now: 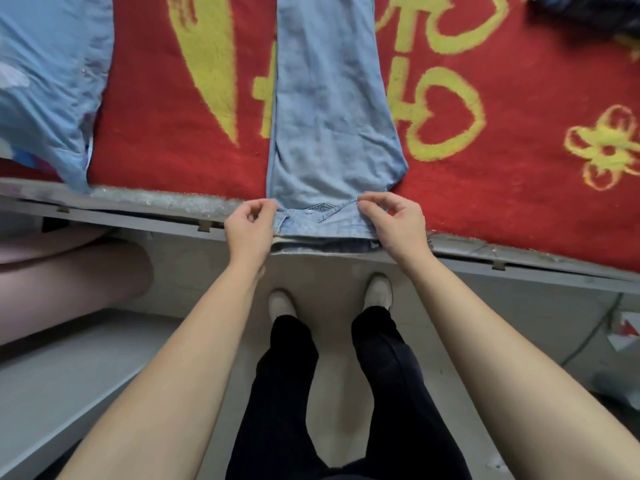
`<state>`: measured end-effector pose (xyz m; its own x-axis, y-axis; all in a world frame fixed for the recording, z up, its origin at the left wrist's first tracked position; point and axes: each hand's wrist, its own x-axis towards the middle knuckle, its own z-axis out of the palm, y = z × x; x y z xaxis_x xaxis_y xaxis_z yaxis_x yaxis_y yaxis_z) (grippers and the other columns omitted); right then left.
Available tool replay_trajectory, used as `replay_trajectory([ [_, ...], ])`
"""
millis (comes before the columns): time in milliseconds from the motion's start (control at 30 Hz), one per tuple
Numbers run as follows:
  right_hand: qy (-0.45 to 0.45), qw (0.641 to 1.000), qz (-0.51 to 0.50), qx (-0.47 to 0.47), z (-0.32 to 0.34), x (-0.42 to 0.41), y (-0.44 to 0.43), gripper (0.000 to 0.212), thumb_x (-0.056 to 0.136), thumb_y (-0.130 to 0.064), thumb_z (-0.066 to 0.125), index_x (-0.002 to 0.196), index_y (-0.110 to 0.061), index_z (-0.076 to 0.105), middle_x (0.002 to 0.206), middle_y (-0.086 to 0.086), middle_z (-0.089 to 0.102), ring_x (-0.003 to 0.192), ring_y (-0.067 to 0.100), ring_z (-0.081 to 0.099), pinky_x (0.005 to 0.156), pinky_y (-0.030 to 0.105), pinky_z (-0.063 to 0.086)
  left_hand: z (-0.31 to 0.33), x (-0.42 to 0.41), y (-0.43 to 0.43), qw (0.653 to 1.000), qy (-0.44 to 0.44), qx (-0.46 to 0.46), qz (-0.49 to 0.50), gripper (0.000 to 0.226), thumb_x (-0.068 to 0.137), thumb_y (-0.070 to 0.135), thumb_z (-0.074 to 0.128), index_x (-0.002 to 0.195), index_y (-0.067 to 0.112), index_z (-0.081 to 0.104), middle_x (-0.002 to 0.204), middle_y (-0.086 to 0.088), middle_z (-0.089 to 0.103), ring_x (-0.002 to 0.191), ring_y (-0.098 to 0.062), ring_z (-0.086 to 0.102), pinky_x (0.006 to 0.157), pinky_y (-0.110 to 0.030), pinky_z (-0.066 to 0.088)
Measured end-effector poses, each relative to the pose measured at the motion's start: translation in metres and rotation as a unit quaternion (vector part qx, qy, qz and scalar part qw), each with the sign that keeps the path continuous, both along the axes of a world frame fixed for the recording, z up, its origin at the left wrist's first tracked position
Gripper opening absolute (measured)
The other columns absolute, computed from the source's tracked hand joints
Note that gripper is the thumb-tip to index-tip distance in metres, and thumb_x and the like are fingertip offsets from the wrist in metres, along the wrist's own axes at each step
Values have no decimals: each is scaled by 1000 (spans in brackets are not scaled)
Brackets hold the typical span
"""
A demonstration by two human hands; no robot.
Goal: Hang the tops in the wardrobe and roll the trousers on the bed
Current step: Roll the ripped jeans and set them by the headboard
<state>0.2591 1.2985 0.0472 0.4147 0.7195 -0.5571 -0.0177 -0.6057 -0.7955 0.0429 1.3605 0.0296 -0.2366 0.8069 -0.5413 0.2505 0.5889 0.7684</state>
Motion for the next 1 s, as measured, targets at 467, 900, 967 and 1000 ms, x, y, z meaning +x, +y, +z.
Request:
replay_trajectory([
  [467, -187, 972, 145, -11, -70, 45, 106, 24, 94, -41, 58, 108, -24, 69, 103, -6, 71, 98, 17, 65, 89, 41, 51, -58, 28, 118, 959, 182, 15, -218, 23, 90, 32, 67, 98, 11, 69, 92, -5, 71, 82, -24, 66, 71, -34, 51],
  [900, -315, 944, 64, -75, -102, 53, 163, 34, 97, -35, 50, 126, -17, 47, 102, 10, 59, 90, 30, 54, 73, 33, 35, -82, 69, 179, 928, 302, 36, -215, 45, 85, 51, 66, 114, 17, 66, 118, -5, 67, 111, -25, 60, 88, -31, 44],
  [967, -380, 918, 93, -60, -96, 48, 157, 47, 98, -38, 47, 141, -18, 39, 129, 13, 53, 111, 35, 56, 84, 39, 43, -73, 68, 167, 923, 313, 88, -204, 52, 89, 49, 62, 128, 15, 54, 126, -7, 59, 115, -25, 57, 91, -32, 40],
  [1000, -433, 893, 114, -51, -93, 43, 152, 55, 99, -38, 43, 149, -19, 31, 144, 15, 42, 125, 34, 49, 94, 43, 44, -69, 66, 158, 906, 335, 147, -212, 54, 91, 46, 57, 134, 14, 49, 132, -10, 53, 118, -26, 54, 94, -32, 38],
])
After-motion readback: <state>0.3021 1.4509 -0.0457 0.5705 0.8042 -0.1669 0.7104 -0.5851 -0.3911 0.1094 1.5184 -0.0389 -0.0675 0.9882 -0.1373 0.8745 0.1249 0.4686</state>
